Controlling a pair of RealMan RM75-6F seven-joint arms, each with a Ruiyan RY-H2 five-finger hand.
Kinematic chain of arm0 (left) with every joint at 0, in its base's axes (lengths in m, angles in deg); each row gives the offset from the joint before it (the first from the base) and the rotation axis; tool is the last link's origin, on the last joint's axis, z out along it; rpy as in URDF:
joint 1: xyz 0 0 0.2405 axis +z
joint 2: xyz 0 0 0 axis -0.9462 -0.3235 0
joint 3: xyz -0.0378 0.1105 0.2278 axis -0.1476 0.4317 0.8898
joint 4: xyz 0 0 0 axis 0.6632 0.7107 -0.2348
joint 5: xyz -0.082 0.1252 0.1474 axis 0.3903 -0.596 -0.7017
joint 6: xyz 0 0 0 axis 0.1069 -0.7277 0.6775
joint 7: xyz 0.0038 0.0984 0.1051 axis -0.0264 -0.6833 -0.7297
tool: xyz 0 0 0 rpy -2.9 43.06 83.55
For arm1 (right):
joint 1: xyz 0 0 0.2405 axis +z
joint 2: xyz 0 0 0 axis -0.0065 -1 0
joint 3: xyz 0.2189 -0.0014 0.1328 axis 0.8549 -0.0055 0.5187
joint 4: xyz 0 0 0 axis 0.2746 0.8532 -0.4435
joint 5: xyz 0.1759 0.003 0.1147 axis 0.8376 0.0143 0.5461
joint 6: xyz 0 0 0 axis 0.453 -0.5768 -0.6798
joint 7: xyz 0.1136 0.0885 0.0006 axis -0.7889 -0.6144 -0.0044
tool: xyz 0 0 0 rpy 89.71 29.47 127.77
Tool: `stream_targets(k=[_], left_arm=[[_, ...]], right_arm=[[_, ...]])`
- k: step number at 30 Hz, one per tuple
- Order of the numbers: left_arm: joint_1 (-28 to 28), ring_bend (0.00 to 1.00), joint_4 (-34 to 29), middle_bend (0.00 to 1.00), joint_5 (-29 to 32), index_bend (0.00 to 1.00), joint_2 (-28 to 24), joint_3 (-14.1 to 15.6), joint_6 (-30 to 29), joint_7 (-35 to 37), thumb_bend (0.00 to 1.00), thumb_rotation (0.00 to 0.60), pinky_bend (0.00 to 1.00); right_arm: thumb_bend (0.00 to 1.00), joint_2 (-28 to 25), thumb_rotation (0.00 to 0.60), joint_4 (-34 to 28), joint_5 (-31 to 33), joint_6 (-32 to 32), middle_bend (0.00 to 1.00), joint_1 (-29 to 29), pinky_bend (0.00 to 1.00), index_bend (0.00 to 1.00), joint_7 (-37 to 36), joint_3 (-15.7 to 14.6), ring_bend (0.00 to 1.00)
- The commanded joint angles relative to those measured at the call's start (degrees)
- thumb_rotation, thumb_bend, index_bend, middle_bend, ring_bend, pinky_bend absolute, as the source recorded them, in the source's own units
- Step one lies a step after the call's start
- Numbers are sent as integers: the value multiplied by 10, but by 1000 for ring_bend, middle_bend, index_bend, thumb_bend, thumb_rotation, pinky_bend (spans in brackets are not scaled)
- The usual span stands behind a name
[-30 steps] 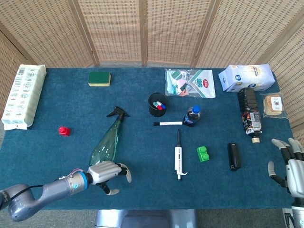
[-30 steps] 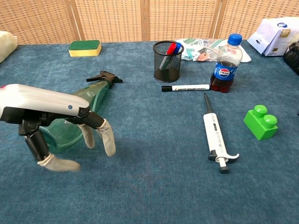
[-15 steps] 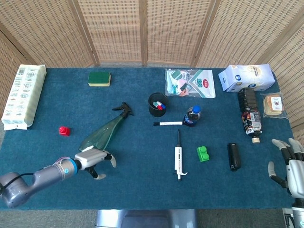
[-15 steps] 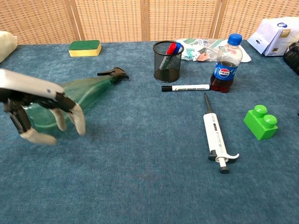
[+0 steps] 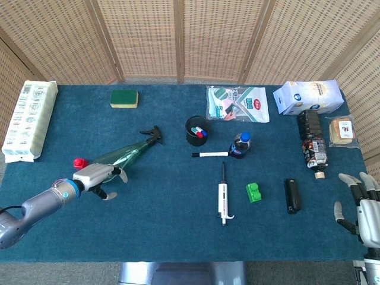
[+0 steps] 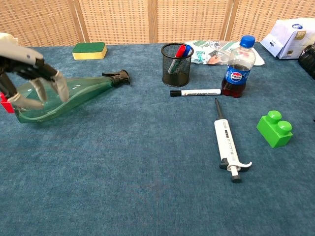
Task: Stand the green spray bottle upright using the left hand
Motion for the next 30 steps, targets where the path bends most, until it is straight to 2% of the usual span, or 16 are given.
stream_targets(k=[1,6,10,15,19,22,27,30], left_arm=[[16,183,-19,283,5,307,-6,-21,-41,9,427,600,279],[29,183,-49,272,2,292,-29,-45,-97,-7,427,600,283],[25,171,-56,245,56,276,-35,-54,-118,-52,427,600,287],[-5,137,-44,199,178,253,-26,-42,-123,-145,426,599,294],[-33,132,-41,193,289,243,3,-28,-168,-225,414,600,292],[-64,131,-33,189,372,238,29,-13,-204,-301,374,600,294],[-107,126,-23,176,474,231,67,4,-253,-400,301,597,292],[-130,111,-7,164,532,222,98,9,-276,-450,264,567,277]], right_arm=[[558,0,600,0,-1,-1,229,0,102,177,0,0,54],[558,0,600,-1,-6,-4,229,-1,102,177,-3,0,54],[557,2,600,2,-8,-5,229,-3,102,177,-7,-2,54],[557,5,600,8,-10,-6,229,-4,102,178,-15,-3,54],[558,6,600,13,-10,-4,229,-3,101,177,-20,-2,54],[557,8,600,16,-10,-1,229,-1,102,177,-22,-2,54],[559,10,600,20,-9,0,229,0,101,177,-25,-1,54],[557,12,600,24,-8,2,229,1,102,177,-28,0,54]])
